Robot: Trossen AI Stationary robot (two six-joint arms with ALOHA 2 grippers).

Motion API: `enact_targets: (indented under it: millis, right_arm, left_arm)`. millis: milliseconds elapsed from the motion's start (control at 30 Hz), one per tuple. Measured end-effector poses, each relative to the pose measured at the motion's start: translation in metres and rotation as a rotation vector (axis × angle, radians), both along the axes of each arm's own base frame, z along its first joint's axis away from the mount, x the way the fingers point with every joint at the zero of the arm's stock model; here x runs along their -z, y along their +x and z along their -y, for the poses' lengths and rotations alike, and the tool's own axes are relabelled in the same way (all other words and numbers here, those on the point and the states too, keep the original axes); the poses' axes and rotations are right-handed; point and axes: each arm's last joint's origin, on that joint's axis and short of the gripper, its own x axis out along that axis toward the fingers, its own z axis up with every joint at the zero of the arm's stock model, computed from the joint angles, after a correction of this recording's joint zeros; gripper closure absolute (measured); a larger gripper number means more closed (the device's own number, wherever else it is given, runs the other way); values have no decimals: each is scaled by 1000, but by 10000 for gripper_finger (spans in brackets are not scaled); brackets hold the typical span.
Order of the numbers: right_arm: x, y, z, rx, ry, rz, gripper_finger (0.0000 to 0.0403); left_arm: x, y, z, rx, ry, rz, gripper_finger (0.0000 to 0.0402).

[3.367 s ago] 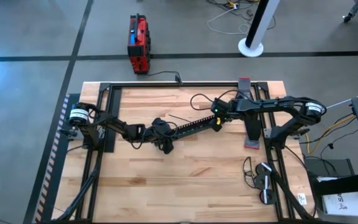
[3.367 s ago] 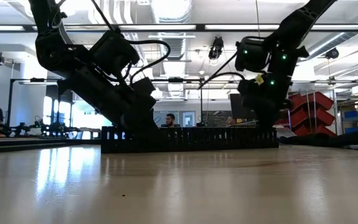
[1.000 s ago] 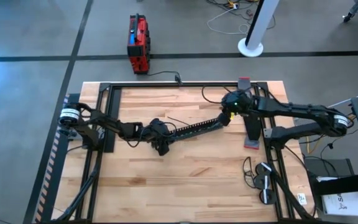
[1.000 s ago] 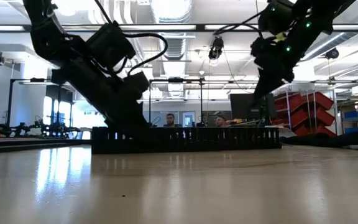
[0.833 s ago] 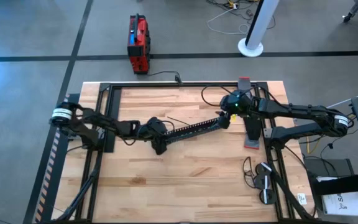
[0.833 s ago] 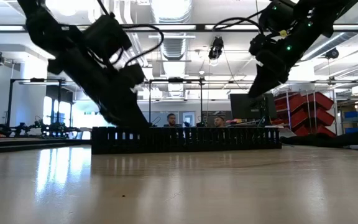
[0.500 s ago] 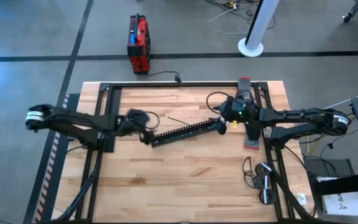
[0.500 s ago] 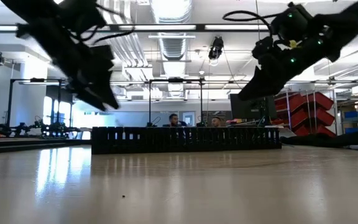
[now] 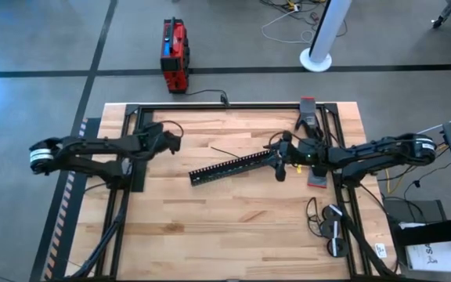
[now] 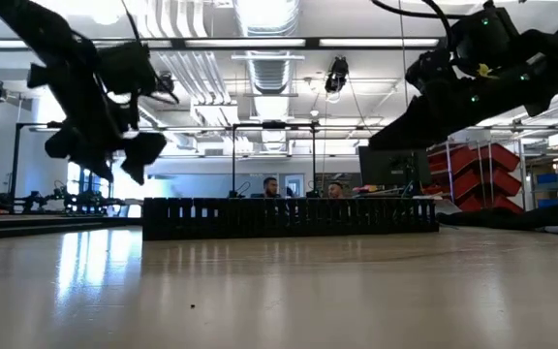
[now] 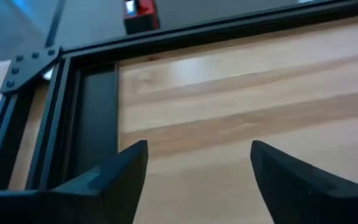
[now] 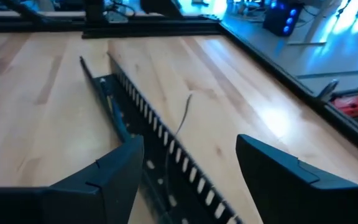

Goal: Ziptie cables
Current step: Close the black cable duct

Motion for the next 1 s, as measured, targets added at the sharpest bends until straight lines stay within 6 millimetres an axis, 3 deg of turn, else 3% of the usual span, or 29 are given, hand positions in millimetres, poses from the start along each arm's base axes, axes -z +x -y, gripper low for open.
enact_targets:
  millis: [267,633,833,1000]
  right_arm:
    - [8,2,-10,-43,13,-35,169]
    - [9,3,-13,-55,22,-25,155]
    - [9,3,-13,-51,31,-31,166]
    - [9,3,-13,-51,31,-32,173]
  left_arm:
    - [29,-7,-23,-112,-24,-46,193]
    - [60,-15,-58,-250,-104,-83,230]
    - [66,-14,-66,-276,-85,-82,229]
    - [53,-10,-67,-227,-77,-62,220]
